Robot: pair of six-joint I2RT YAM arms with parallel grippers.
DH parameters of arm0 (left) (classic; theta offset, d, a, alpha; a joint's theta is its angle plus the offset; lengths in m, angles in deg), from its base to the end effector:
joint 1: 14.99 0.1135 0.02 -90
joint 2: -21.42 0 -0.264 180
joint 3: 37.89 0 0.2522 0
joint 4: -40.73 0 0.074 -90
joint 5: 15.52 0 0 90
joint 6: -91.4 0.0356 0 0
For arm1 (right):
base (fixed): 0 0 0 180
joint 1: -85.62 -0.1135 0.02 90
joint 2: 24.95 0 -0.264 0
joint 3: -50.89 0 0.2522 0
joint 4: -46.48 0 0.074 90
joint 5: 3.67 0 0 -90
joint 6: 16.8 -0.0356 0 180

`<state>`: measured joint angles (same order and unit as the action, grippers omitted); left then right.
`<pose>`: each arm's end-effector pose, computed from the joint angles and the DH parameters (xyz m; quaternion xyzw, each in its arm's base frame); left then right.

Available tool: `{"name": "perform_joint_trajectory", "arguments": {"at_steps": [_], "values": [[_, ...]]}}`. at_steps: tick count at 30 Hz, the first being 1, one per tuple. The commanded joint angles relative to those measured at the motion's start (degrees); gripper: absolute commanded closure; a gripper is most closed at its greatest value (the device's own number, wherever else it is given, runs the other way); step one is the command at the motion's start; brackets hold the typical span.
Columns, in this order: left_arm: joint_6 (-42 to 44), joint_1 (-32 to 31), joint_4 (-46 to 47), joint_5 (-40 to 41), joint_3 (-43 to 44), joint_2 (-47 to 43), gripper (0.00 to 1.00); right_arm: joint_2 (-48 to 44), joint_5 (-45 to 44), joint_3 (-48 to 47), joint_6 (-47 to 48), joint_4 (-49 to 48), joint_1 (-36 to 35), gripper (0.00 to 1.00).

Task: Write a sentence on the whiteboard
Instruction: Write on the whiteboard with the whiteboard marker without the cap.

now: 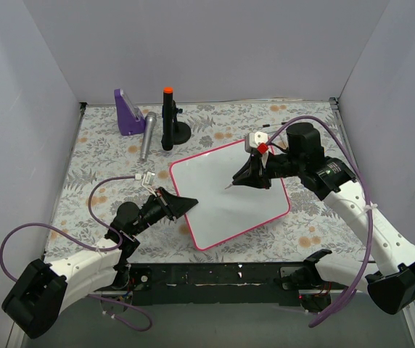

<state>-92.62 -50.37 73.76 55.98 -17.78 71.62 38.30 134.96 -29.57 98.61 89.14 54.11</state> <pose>0.1376 -0.1116 0.1954 -0.2313 0.6498 -0.6943 0.2057 0.1822 0.1431 0.3820 -0.5605 0.5726 0.3735 0.4674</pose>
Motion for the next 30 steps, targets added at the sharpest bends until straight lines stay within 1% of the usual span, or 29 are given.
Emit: {"name": "perform_joint_trajectory", "arguments": {"at_steps": [1,30], "values": [[-2.0,-0.4,11.6,0.3,1.6,-1.2,1.0,-0.8,2.0,0.4,-1.9,-3.4,0.2,0.99],[-2.1,-0.9,12.7,0.4,1.6,-0.4,1.0,-1.2,2.1,1.7,-2.5,-4.5,0.5,0.99]]}}
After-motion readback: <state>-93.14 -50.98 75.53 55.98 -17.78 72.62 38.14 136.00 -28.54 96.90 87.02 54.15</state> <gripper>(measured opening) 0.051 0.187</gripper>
